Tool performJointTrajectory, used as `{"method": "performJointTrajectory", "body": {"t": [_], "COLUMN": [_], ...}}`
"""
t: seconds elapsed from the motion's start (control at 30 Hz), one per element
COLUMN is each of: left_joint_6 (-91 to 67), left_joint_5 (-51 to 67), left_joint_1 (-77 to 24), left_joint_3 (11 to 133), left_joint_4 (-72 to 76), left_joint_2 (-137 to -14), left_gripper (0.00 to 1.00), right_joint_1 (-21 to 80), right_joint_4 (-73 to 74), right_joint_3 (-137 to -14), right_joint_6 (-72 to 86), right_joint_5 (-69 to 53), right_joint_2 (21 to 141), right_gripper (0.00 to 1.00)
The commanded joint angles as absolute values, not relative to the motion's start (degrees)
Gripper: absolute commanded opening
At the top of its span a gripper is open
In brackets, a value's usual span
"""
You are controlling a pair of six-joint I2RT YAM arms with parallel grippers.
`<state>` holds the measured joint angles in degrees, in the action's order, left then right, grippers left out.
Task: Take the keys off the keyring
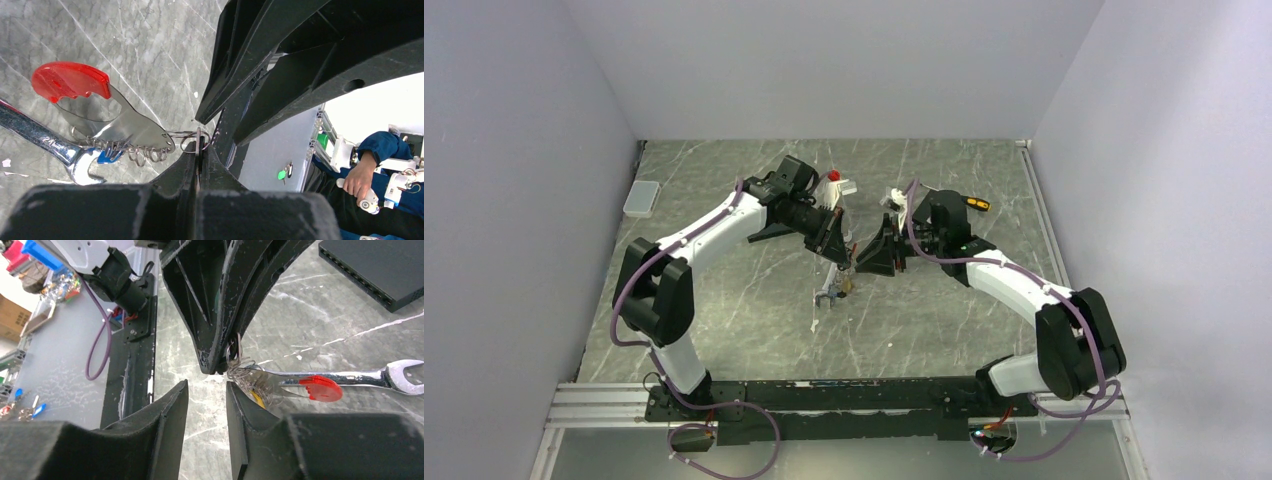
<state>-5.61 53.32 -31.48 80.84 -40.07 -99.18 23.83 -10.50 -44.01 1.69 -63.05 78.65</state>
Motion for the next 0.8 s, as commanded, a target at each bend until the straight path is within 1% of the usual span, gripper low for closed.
{"method": "performJointTrajectory", "body": {"t": [0.0, 0.1, 0.33, 0.77], "left_joint_6": [-4.8, -4.7, -4.4, -4.0], "left_joint_5": [55.8, 56.0, 56.5, 57.1], "left_joint_1": [-31.9, -32.1, -32.7, -32.9], "left_joint_3": [81.9, 82.0, 82.5, 82.2], "left_joint_4": [-38.9, -39.1, -39.4, -39.3], "left_joint_2": [-97.1, -97.3, -97.3, -96.9], "left_gripper": [0.0, 0.0, 0.0, 0.0], "right_joint_1": [24.1, 24.1, 24.1, 24.0], "right_joint_4": [-16.7, -18.0, -20.8, -28.5], "right_joint_3": [-45.1, -44.9, -45.0, -43.9], "right_joint_6": [6.3, 7.8, 12.0, 18.6], "right_joint_5": [-64.1, -63.9, -63.8, -67.0], "right_joint_2": [78.4, 78.9, 81.1, 84.0], "right_gripper": [0.38, 0.37, 0.29, 0.25]}}
